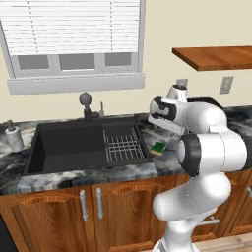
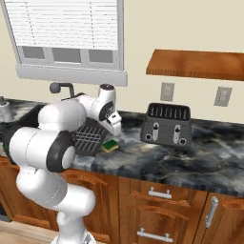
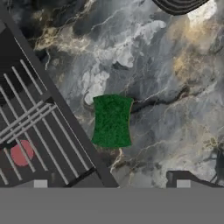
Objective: Restock the sink supplies by placing the sponge and soap dispenser on the counter and next to the sink. Make sure the soap dispenser is upright.
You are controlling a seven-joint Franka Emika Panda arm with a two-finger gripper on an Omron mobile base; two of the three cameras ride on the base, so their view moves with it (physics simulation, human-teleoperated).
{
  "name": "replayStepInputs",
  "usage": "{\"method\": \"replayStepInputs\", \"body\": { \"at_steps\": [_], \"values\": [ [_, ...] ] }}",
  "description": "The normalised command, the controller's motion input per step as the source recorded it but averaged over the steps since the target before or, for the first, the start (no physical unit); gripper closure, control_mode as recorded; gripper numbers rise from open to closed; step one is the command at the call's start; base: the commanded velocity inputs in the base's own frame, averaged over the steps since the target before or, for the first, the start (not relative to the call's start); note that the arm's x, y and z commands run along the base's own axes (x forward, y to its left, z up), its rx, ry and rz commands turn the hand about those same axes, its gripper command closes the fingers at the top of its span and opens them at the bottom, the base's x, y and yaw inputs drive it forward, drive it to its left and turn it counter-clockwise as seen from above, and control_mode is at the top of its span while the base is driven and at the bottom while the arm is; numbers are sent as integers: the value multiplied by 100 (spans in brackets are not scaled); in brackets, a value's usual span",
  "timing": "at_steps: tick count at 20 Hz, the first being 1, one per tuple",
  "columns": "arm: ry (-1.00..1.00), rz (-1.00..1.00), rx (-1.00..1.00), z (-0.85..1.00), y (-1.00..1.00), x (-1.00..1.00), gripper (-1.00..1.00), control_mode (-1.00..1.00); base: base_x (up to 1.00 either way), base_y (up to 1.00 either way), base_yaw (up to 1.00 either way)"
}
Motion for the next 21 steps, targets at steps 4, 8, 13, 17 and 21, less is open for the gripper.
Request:
{"method": "replayStepInputs", "body": {
  "at_steps": [4, 8, 13, 17, 21],
  "values": [
    [-24, 0, 0, 100, 17, -100, -100, -100, 0, 0, 0],
    [-24, 0, 0, 93, 12, -97, -100, -100, 0, 0, 0],
    [-19, 0, 0, 86, 6, -81, -100, -100, 0, 0, 0],
    [-5, 0, 0, 9, 1, -8, -100, -100, 0, 0, 0],
    [0, 0, 0, 0, 0, 0, -100, -100, 0, 0, 0]
  ]
}}
